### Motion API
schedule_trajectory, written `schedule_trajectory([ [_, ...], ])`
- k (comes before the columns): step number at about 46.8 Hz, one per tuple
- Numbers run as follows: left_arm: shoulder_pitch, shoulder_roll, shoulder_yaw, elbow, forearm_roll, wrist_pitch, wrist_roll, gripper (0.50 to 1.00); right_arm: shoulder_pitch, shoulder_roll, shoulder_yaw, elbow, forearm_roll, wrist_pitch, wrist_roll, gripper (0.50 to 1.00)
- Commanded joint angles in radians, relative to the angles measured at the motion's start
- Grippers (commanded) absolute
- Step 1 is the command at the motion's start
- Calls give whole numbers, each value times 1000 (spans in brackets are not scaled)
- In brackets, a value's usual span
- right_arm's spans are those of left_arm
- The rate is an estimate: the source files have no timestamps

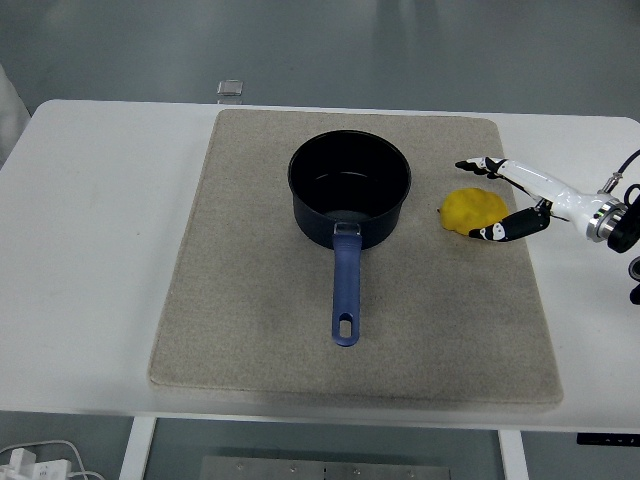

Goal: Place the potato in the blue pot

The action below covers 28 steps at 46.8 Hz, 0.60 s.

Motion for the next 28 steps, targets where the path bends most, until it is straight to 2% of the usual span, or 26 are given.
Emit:
schedule_trajectory([
  [1, -1, 0, 0, 0, 0, 0, 0, 999, 2, 25, -5, -29, -8, -6, 0, 940],
  [8, 1, 0, 0, 0, 0, 0, 0, 999, -1, 40, -8, -75, -48, -8, 6, 938],
  [23, 1, 0, 0, 0, 0, 0, 0, 999, -4, 42, -10, -81, -52, -6, 10, 928],
  [28, 1, 0, 0, 0, 0, 0, 0, 999, -5, 55, -10, -94, -52, -5, 12, 903],
])
